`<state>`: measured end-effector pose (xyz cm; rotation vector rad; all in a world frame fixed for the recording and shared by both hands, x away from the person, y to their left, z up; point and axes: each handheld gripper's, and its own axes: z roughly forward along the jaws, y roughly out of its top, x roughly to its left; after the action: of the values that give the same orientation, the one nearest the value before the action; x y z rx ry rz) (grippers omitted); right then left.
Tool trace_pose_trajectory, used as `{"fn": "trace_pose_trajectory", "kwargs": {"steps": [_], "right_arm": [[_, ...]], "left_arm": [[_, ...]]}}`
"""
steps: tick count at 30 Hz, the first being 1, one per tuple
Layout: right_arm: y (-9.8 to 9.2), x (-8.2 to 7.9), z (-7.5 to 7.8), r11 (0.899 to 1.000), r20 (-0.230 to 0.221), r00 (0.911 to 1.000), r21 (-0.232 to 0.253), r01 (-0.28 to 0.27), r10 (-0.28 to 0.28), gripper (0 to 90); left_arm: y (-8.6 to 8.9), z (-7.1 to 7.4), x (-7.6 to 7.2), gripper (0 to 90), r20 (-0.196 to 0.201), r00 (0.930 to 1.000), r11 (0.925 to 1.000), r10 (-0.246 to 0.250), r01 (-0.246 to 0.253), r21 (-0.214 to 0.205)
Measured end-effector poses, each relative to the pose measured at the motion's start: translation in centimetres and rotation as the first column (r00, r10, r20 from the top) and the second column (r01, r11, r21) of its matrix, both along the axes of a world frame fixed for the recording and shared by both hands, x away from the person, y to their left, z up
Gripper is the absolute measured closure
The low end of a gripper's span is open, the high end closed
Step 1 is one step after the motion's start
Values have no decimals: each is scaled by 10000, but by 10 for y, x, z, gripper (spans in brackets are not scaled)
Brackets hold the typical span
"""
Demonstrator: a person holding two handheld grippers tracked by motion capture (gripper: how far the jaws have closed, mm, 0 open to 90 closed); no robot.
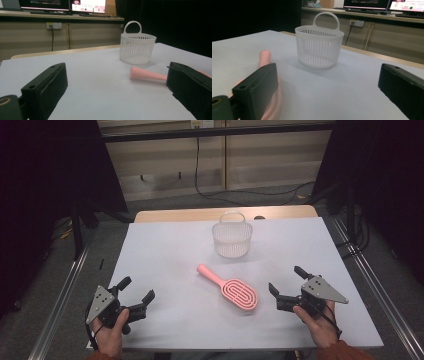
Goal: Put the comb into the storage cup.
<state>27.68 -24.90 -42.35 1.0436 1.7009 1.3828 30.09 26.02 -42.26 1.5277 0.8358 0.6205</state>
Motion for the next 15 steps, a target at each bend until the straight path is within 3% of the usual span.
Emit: {"fn": "trace_pose_trajectory", "kwargs": {"steps": [6,15], "right_arm": [[-2,5,2,9989,-153,9999,461,-58,65,15],[9,17,3,9984,-654,9963,-51,-558,553,7]], "left_arm": [[0,-1,1,35,-32,10000,10000,10,-10,-20],[-3,-1,3,29,-39,9999,9998,-146,147,167]]}}
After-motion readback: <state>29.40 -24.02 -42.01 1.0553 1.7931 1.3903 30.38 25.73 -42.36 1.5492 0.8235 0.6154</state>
